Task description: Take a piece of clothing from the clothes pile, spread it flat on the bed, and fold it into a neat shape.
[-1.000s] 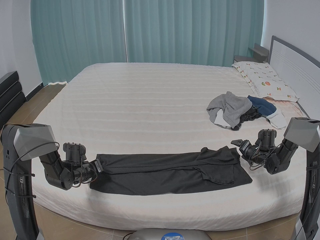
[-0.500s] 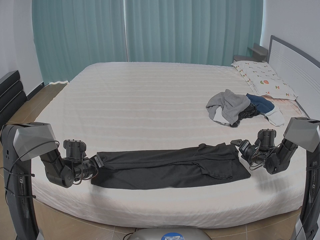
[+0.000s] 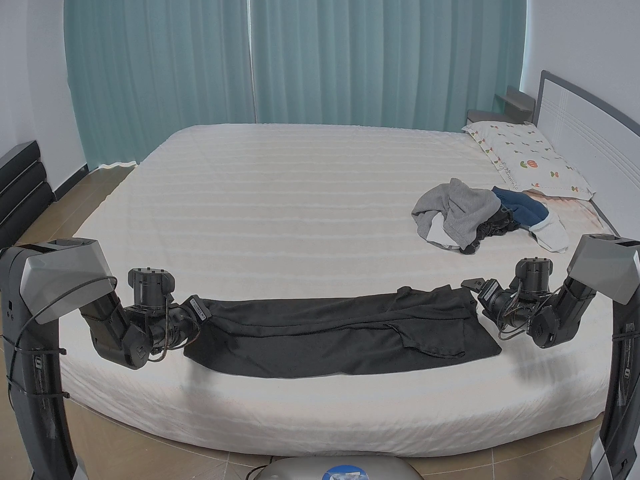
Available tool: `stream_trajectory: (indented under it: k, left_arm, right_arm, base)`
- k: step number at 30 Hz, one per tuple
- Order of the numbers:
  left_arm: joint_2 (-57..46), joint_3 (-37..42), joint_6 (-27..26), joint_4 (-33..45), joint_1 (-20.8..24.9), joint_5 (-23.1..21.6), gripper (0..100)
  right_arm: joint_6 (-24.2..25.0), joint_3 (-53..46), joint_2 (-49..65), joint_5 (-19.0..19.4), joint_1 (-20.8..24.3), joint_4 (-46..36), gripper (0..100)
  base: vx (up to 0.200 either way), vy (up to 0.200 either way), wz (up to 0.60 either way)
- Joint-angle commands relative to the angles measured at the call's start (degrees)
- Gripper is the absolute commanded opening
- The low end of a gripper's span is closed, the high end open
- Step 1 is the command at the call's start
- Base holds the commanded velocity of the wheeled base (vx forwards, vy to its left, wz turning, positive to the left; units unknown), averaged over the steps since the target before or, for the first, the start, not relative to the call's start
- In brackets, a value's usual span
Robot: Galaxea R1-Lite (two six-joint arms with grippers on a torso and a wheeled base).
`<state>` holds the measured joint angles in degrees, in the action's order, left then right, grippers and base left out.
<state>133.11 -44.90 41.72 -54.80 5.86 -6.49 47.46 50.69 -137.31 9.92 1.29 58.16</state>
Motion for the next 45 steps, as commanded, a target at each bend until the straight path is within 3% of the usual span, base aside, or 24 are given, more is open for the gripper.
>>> stream_trajectory:
  k: [1, 11, 27, 39, 45]
  left_arm:
    - [-1.27, 0.25, 0.21, 0.3, 0.73, -0.02, 0]
    - [-4.88, -0.54, 0.21, 2.06, 3.01, 2.79, 0]
    - [-9.27, -13.37, 0.56, 24.47, 11.1, 7.45, 0]
    - [-7.25, -25.41, 4.78, 37.48, 16.28, 8.16, 0]
    - [-4.79, -29.72, 5.31, 40.12, 17.78, 8.24, 0]
  right_arm:
    - [0.0, -0.06, 0.03, 0.01, 0.03, 0.02, 100]
    - [2.11, 0.11, 0.38, 0.01, -0.41, 0.02, 100]
    - [2.46, -0.33, 0.29, 0.01, -0.33, 0.02, 100]
    - [2.46, -0.59, 0.21, 0.01, -0.06, 0.02, 100]
    - [2.46, -0.59, 0.12, 0.01, 0.03, 0.02, 100]
  base:
    - [0.0, -0.2, 0.0]
    - [0.0, -0.2, 0.0]
    - [0.0, -0.2, 0.0]
    - [0.0, -0.2, 0.0]
    - [0.0, -0.2, 0.0]
